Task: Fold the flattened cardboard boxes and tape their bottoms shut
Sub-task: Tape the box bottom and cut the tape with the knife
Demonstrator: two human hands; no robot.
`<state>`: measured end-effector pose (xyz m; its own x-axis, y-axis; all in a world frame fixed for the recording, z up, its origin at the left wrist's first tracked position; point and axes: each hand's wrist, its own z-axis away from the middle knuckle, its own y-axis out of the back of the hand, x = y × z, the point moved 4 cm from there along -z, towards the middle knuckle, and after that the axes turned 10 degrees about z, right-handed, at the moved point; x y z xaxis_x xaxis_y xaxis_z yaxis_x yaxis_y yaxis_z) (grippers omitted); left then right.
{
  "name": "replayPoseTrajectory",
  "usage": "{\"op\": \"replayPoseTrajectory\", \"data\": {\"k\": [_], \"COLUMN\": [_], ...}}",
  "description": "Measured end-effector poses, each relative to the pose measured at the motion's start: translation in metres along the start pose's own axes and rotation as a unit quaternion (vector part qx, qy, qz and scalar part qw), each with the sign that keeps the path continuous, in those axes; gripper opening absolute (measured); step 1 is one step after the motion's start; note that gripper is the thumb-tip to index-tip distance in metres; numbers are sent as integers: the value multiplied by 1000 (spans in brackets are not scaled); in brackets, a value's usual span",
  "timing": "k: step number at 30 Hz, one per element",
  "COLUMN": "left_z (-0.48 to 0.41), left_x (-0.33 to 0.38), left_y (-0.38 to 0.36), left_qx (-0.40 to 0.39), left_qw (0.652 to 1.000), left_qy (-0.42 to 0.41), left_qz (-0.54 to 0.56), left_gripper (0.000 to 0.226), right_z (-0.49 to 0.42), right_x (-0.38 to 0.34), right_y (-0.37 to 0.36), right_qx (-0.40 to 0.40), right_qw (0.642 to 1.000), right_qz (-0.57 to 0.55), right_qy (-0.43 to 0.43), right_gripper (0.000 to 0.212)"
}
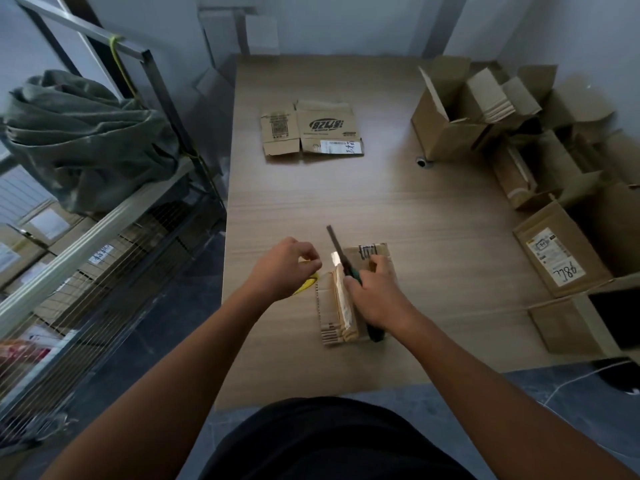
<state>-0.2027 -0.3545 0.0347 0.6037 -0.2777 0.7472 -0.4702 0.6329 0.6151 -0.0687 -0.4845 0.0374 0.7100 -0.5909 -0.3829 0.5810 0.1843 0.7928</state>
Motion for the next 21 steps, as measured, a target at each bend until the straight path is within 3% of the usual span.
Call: {"op": "replayPoseTrajectory", "data": {"k": [2, 5, 8, 10, 12, 15, 21], "left_z": [14, 37, 60, 73, 85, 106, 145], "left_x": [11, 31, 47, 60, 73, 95, 114], "left_y": [0, -7, -17, -22, -29, -45, -93], "left_qx": [-2, -13, -46, -55, -57, -56, -54], "left_qw": [999, 995, 986, 982, 979, 975, 973], "left_qy": [4, 8, 14, 11, 3, -20, -12], "left_qz": [50, 102, 158, 179, 197, 215, 223], "left_gripper": [16, 21, 23, 24, 25, 24, 34], "right_z": [9, 31, 49, 62, 75, 96, 138], "right_x": [9, 20, 28, 33, 41, 53, 84], "right_y": [7, 26, 29, 26, 24, 22, 9], "right_qx": [77, 218, 154, 84, 54, 64, 106], "right_qw": [990, 955, 937, 907, 898, 910, 903], "right_qz": [-116, -191, -307, -406, -427, -399, -411], "right_qy": [21, 58, 60, 76, 88, 94, 65], "right_gripper": [39, 25, 19, 14, 14, 23, 18]}}
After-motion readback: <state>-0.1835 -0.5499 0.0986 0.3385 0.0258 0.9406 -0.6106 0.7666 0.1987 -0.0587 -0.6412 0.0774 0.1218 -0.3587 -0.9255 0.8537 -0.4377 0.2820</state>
